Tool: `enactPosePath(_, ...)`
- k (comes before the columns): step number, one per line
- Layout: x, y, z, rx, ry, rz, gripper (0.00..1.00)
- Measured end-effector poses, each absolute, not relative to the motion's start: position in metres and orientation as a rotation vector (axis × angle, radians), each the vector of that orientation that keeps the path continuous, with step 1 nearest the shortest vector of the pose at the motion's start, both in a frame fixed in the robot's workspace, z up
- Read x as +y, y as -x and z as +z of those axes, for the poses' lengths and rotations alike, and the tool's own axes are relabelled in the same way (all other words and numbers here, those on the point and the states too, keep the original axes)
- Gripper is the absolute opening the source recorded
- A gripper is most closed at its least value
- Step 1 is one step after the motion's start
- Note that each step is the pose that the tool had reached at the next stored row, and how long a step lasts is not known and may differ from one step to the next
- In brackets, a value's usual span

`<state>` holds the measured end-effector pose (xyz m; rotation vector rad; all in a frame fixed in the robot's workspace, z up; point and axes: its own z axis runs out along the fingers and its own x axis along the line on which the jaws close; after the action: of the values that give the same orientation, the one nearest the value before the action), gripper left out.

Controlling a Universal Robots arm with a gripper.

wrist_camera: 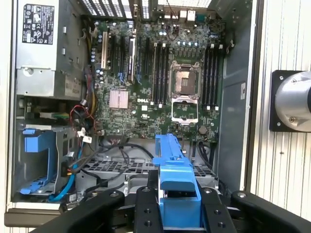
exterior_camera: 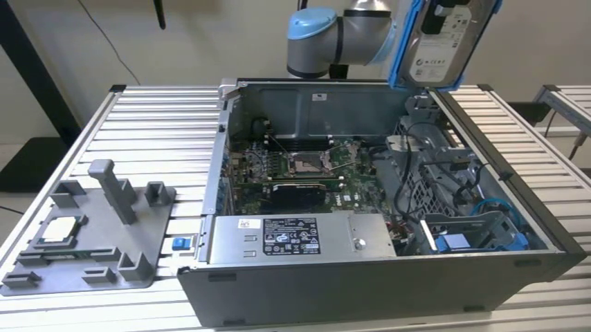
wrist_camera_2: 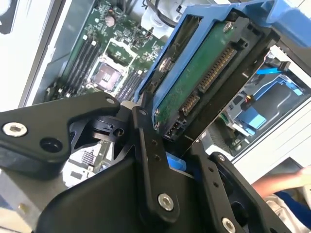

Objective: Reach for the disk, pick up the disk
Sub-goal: 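Pick up the disk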

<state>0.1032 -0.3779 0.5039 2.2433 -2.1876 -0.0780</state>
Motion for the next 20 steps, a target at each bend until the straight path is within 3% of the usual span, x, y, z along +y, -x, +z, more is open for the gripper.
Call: enactPosePath(20,-0.433,-0.103,0.504,-2.191,-2.24,-0.078,0.0)
